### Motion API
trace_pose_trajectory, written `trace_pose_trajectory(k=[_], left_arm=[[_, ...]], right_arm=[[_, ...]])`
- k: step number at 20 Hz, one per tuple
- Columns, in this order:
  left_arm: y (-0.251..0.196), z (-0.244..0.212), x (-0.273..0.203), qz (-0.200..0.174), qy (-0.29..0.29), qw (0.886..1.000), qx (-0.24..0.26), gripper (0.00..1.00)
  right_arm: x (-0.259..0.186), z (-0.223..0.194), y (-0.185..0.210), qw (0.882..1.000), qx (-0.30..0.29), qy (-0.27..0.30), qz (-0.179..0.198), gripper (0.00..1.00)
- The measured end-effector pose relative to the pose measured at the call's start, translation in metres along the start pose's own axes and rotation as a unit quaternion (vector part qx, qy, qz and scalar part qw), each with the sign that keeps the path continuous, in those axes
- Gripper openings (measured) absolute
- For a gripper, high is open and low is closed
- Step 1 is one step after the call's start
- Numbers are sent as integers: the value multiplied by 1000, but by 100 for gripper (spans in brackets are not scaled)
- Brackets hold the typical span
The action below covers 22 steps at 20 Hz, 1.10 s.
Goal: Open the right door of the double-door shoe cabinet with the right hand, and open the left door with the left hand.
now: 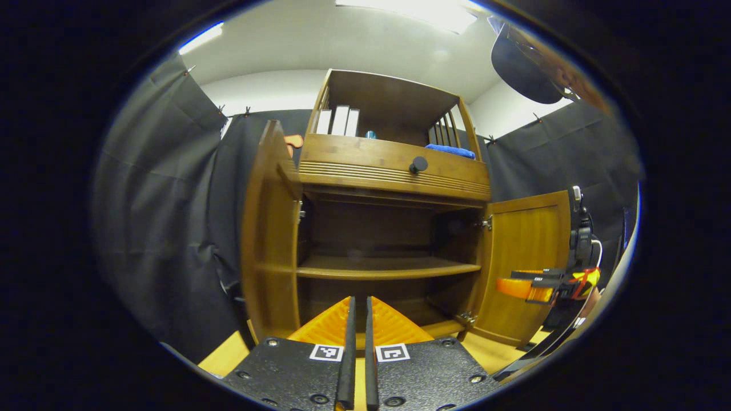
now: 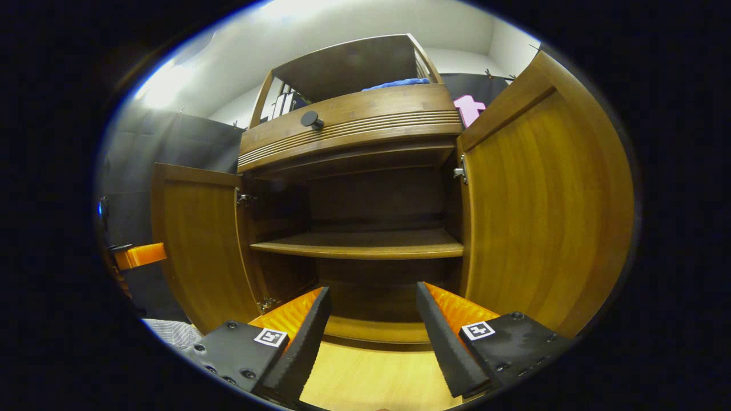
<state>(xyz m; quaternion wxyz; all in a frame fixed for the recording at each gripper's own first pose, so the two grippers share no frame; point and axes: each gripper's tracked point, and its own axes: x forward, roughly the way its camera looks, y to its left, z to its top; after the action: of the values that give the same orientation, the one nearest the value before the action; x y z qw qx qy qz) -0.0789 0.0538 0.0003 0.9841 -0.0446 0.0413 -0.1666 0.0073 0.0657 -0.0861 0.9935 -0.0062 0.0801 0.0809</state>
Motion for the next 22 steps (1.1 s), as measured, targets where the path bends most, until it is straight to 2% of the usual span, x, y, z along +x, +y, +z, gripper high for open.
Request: trace_pose_trajectory(k=[4,5,7,8,9,10,12,13,15,16,17,19,20,21,22], left_arm=[[-15,0,35,19,-5,1000,13,8],[-18,0,44,25,-5,999,21,0],[-28,-3,62,42,-3,999,26,0],[-29,-7,66,53,-1,998,28,8],[-32,-11,70,58,1,998,30,8],[-40,-17,75,58,6,998,33,0],[-47,-26,83,59,13,997,36,15],[-48,-29,86,63,13,997,34,7],[-44,-35,88,81,13,996,21,7],[-42,-37,88,90,11,996,15,15],[-41,-39,88,94,8,996,9,3],[-37,-43,87,98,6,995,7,12],[-33,-45,87,101,9,995,11,7],[-28,-47,85,108,12,994,16,17],[-26,-50,85,112,14,993,17,20]], right_arm=[[-13,0,-18,1000,-2,-7,-29,96],[-15,-1,-21,999,-5,-7,-36,96],[-21,-1,-30,998,-16,-7,-56,96],[-25,-1,-34,998,-21,-8,-66,96],[-28,-1,-34,997,-22,-10,-72,96],[-29,-2,-34,997,-22,-10,-74,96],[-32,-5,-34,997,-20,-9,-77,96],[-33,-6,-34,997,-18,-9,-79,96],[-35,-6,-35,997,-13,-12,-81,96],[-35,-6,-36,997,-10,-14,-81,96],[-34,-5,-37,997,-7,-15,-80,96],[-34,-7,-40,996,-4,-9,-84,96],[-34,-8,-42,996,-3,-7,-85,96],[-34,-9,-44,996,-3,-5,-86,96],[-32,-10,-46,996,-4,-2,-86,96]])
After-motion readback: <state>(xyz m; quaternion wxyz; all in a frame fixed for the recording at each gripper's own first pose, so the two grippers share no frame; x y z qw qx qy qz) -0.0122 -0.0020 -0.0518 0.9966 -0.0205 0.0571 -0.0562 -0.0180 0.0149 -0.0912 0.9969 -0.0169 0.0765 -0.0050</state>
